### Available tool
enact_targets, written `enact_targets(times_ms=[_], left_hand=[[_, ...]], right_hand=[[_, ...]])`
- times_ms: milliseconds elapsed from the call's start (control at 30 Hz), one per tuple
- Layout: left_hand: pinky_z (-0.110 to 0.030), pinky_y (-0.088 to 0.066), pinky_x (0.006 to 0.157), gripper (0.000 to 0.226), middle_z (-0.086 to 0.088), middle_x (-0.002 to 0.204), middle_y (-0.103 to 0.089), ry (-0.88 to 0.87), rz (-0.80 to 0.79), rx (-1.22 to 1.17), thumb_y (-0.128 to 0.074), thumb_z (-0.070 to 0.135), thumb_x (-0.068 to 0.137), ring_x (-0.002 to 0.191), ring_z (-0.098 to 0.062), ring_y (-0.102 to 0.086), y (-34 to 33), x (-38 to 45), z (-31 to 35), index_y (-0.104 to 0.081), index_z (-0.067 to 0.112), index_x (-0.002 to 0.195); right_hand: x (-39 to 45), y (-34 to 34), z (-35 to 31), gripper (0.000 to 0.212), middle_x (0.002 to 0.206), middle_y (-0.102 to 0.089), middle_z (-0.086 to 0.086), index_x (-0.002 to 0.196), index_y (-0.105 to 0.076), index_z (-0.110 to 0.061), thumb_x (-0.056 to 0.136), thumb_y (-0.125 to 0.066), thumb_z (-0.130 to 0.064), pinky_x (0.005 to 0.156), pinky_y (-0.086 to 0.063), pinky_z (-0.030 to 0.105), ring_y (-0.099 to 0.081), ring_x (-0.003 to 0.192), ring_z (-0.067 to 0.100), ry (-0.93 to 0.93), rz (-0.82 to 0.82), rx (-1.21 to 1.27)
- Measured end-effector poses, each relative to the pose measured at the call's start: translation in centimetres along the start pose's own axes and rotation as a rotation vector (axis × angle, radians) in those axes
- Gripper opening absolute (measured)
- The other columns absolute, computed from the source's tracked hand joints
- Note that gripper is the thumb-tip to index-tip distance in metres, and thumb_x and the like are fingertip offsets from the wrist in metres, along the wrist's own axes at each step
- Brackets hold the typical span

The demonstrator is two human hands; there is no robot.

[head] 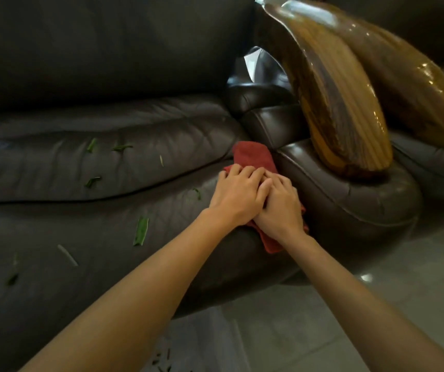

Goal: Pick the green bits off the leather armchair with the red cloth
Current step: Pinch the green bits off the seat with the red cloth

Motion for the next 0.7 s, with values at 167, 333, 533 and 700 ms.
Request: enact_targets(times_ms=[167,333,533,700], left_hand=[[-0.045,-0.033,0.087,0.044,-0.008,0.123,-0.057,0.044,0.011,0.098,-0.028,0.04,0.095,0.11,-0.029,-0.045,2.0,-2.1,-2.1,-0.049,0.015,0.124],[-0.045,-0.034,0.09,0.035,-0.011,0.124,-0.056,-0.098,0.007,0.223,-0.032,0.031,0.095,0.113,-0.03,-0.045,4.8,-0.9,-4.9,-0.056,0.012,0.113],[-0.047,-0.02,0.113,0.047,-0.004,0.151,-0.032,-0.141,-0.312,-0.017,-0.03,0.028,0.097,0.137,-0.021,-0.026,1.4,0.4,-8.2,-0.028,0.018,0.143],[-0.046,-0.033,0.096,0.043,-0.008,0.137,-0.045,-0.15,-0.233,0.102,-0.032,0.031,0.095,0.121,-0.029,-0.04,2.9,0.4,-10.4,-0.04,0.016,0.134]], right_hand=[[0.0,-0.7,-3.3,0.055,0.129,-0.058,0.006,0.126,-0.053,-0.011,0.079,-0.054,-0.041,0.104,-0.035,0.044,-0.042,0.127,0.024,0.119,-0.092,0.033],[0.4,-1.5,-5.0,0.063,0.146,-0.039,0.01,0.135,-0.04,-0.015,0.079,-0.056,-0.041,0.111,-0.028,0.046,-0.031,0.136,0.026,0.188,-0.176,-0.026],[2.5,-4.4,-4.3,0.073,0.154,-0.026,0.013,0.142,-0.031,-0.015,0.083,-0.045,-0.056,0.113,-0.017,0.046,-0.021,0.141,0.029,0.089,-0.279,-0.22],[3.5,-4.7,-6.1,0.07,0.149,-0.038,0.006,0.137,-0.041,-0.019,0.076,-0.043,-0.052,0.111,-0.025,0.041,-0.033,0.136,0.023,0.148,-0.315,-0.164]])
Point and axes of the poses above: each hand's wrist, its own x-axis towards the middle knuckle, its own y-axis out of the back of the hand, z = x × y, the point moved 7 cm from there along x, towards the middle knuckle
